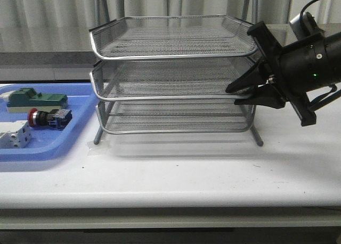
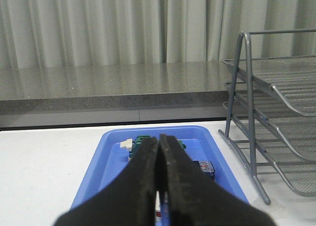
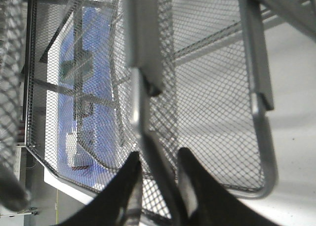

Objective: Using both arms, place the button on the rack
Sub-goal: 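Reach the right gripper to the middle wire tray's front edge and grasp, then pull the middle wire tray out toward the robot with the right gripper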

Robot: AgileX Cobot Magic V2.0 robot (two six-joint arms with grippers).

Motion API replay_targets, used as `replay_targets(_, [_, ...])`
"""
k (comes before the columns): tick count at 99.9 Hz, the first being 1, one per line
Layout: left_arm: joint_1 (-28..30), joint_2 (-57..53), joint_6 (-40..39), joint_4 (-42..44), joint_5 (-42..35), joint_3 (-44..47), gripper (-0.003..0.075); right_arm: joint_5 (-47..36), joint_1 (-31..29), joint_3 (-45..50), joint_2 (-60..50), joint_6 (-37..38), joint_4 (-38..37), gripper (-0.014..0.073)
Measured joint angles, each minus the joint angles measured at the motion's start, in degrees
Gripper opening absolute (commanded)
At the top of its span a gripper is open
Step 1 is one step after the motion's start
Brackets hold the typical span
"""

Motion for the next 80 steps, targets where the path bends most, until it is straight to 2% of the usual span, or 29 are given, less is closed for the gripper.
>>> replay_targets(15, [0.0,0.0,0.0,0.0,0.0,0.0,-0.0020,0.1,0.3,0.0,0.0,0.1,0.4,-0.0008])
replay_targets(53, [0.0,0.0,0.0,0.0,0.0,0.0,-0.0020,0.6,0.3,1.6,0.0,0.1,1.2,-0.0010])
replay_targets(80, [0.0,0.0,0.0,0.0,0.0,0.0,-0.0020,1.4,0.3,8.3,-4.1,-1.4,1.8,-0.0010])
